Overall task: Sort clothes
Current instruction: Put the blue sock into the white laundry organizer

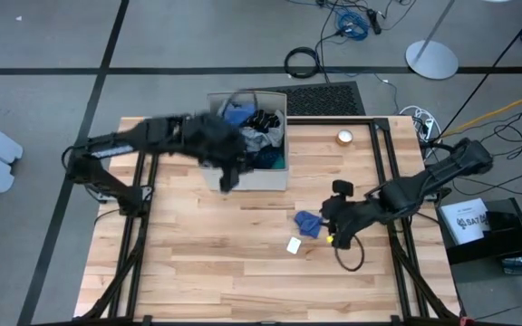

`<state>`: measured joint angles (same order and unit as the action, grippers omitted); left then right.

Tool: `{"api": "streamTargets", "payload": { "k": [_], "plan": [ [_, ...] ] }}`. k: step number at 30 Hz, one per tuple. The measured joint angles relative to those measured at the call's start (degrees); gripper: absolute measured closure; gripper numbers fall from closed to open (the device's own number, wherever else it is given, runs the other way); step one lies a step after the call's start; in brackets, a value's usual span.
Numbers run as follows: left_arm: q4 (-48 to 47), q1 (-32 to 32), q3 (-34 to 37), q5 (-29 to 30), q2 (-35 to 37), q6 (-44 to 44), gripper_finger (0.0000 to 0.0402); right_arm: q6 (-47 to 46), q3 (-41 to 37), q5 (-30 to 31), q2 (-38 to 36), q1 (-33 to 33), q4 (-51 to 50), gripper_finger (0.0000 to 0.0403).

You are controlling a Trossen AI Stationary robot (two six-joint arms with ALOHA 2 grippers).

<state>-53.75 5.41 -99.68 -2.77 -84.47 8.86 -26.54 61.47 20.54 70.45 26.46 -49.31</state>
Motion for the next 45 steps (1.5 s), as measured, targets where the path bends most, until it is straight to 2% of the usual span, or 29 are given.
{"api": "streamTargets", "payload": {
  "k": [5, 10, 14, 20, 24, 28, 34, 41, 45],
  "plan": [
    [8.6, -11.6, 10.8, 9.0, 3.5, 6.3, 0.0213, 2.6, 0.0, -3.0, 7.2, 0.0, -0.8, 0.0245],
    [23.6, -20.9, 20.4, 12.1, 4.0, 7.3, 0.0213, 5.6, 0.0, -4.1, 14.5, 0.0, -0.8, 0.0245],
    [30.7, -25.9, 25.7, 15.6, 4.0, 7.3, 0.0213, 7.7, 0.0, -4.2, 18.5, -0.3, -0.4, 0.0245],
    [35.1, -32.7, 31.5, 28.7, 3.9, 8.4, 0.0213, 11.8, -4.5, -4.4, 20.2, -1.6, 8.8, 0.0245],
    [40.8, -34.6, 34.6, 32.4, 3.9, 8.8, 0.0213, 11.5, -10.6, -4.4, 20.0, -3.6, 14.4, 0.0245],
    [47.1, -35.2, 36.4, 32.4, 3.9, 7.3, 0.0213, 9.1, -15.9, -4.4, 19.9, -5.2, 20.6, 0.0245],
    [50.6, -35.0, 37.8, 32.4, 3.9, 5.6, 0.0213, 6.1, -21.8, -3.9, 19.5, -5.5, 30.5, 0.0245],
    [52.3, -35.1, 37.9, 32.4, 3.9, 5.2, 0.0213, 1.0, -23.9, -4.2, 19.5, -5.4, 30.4, 0.0249],
    [52.4, -35.1, 37.9, 32.3, 3.8, 4.2, 0.0213, 0.8, -23.9, -6.2, 19.5, -5.4, 29.8, 0.0285]
  ]
}}
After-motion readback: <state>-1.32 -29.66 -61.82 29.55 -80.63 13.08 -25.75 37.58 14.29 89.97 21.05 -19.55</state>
